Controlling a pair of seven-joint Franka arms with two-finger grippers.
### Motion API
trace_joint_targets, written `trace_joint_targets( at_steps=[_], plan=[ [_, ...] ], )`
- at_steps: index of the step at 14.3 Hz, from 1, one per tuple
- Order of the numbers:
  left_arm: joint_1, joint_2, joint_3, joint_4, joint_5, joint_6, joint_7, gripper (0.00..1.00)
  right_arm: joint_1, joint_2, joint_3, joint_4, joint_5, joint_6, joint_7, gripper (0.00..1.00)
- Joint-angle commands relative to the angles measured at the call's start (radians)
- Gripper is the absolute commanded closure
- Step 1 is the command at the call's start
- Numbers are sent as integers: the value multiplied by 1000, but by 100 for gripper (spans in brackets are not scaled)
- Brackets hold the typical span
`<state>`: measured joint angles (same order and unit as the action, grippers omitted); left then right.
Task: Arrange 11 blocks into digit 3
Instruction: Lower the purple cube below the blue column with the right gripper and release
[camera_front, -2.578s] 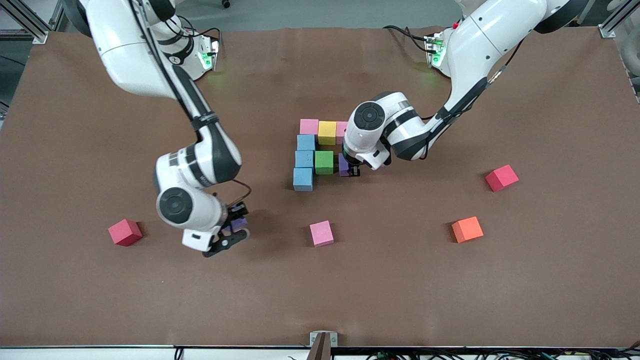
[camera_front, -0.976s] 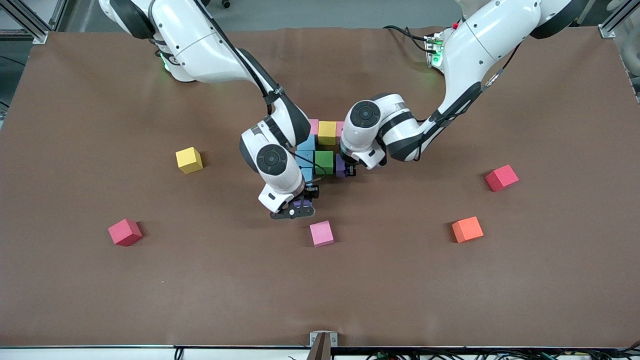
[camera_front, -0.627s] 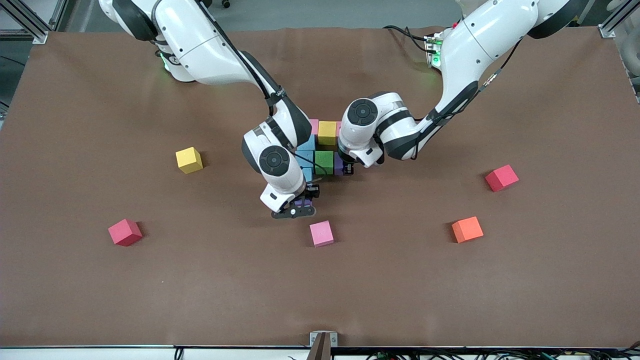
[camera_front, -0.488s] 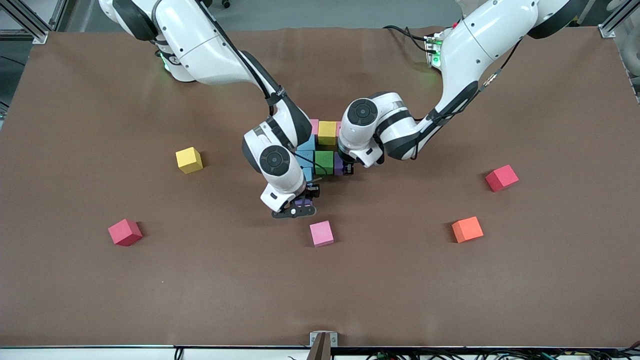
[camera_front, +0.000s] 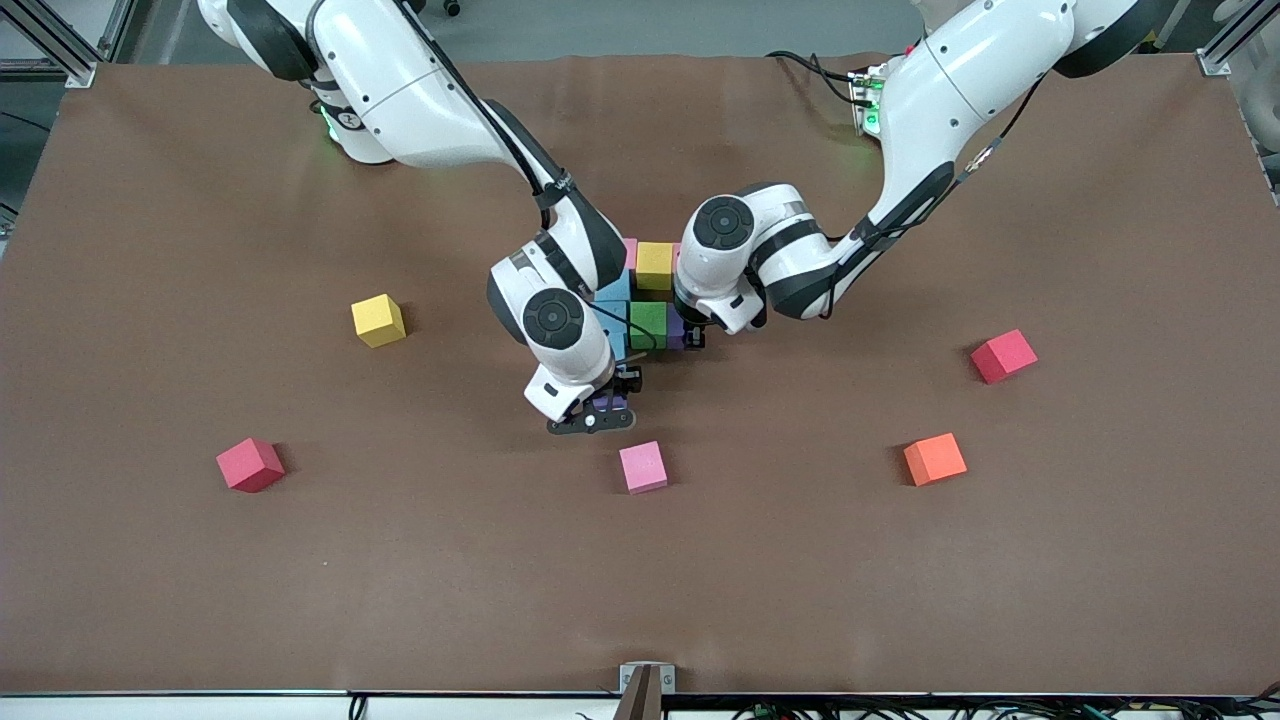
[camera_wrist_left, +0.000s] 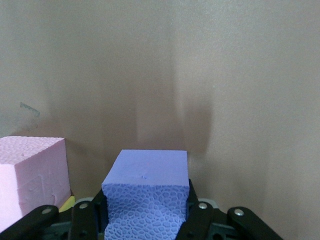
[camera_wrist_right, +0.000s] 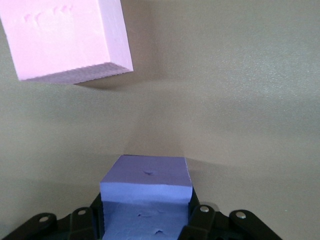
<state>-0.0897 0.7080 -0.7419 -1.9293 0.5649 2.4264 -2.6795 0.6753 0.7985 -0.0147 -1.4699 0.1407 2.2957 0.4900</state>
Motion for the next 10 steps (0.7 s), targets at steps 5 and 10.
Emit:
trace_joint_targets(
  at_steps=[5, 10],
  plan=[
    [-1, -2, 1, -5, 16, 17, -31, 29, 0, -12, -7, -9, 22, 1, 16, 0],
    [1, -16, -1, -7, 18, 5, -28, 0, -39, -77, -7, -7, 22, -85, 2, 0]
  ],
)
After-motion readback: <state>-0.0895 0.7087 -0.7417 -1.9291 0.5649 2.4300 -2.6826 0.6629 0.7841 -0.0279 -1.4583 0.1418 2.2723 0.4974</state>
